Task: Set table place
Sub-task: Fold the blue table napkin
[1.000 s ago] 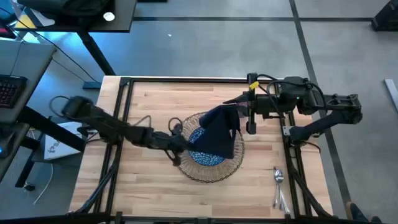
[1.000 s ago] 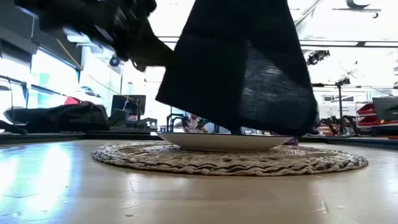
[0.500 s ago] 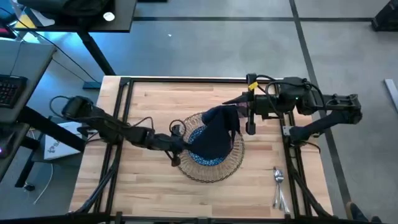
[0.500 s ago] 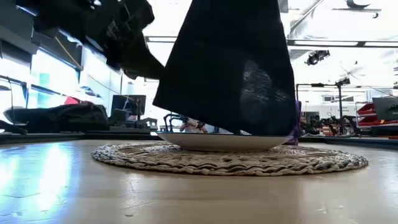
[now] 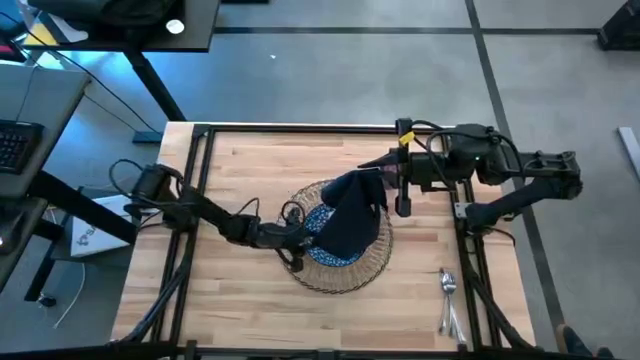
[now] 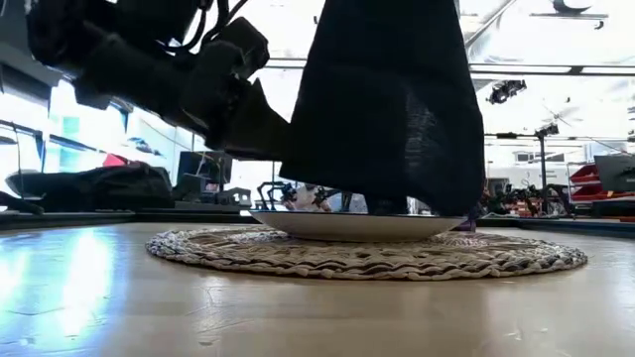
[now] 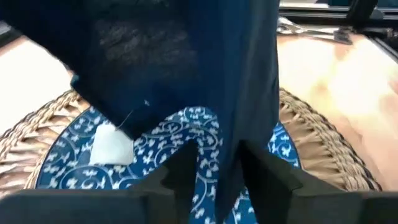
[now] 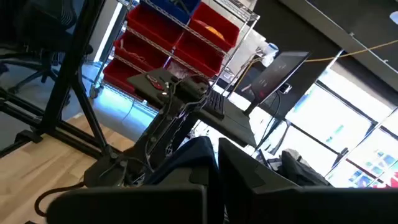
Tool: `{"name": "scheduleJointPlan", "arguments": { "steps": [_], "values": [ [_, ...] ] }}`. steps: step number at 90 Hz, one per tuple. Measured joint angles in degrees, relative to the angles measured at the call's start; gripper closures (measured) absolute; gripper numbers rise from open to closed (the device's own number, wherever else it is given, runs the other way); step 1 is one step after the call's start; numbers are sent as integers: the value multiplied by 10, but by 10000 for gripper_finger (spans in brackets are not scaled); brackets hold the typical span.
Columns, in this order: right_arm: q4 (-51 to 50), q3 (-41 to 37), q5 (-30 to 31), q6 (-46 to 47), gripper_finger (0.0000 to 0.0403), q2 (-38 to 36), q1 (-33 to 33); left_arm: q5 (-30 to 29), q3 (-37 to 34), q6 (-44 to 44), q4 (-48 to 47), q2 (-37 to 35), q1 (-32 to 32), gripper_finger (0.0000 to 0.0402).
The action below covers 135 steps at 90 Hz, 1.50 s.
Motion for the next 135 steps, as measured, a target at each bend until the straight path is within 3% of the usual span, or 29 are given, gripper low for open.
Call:
{"name": "scheduleJointPlan", "arguments": {
  "steps": [14,21,34,43,55,71,93,108,125,135],
  "values": [
    [0,0,0,0,403,0,0,0,0,5,1,26,3,273],
    [0,0,0,0,403,0,0,-20,7,1,0,41,4,299],
    [0,0,0,0,403,0,0,-66,22,13,3,50,-2,386],
    [-1,0,0,0,403,0,0,-86,23,30,27,43,-8,390],
    [-5,0,0,0,403,0,0,-71,23,38,27,31,-12,400],
    [-11,0,0,0,403,0,0,-34,23,19,18,28,-12,377],
    [-16,0,1,3,403,0,0,0,23,-34,0,28,-12,312],
    [-17,0,1,4,403,0,0,-14,23,-19,53,27,-12,282],
    [-17,0,1,4,403,0,0,-41,23,-2,41,27,2,274],
    [-17,0,1,4,403,0,0,-65,23,5,28,27,7,296]
  ]
}}
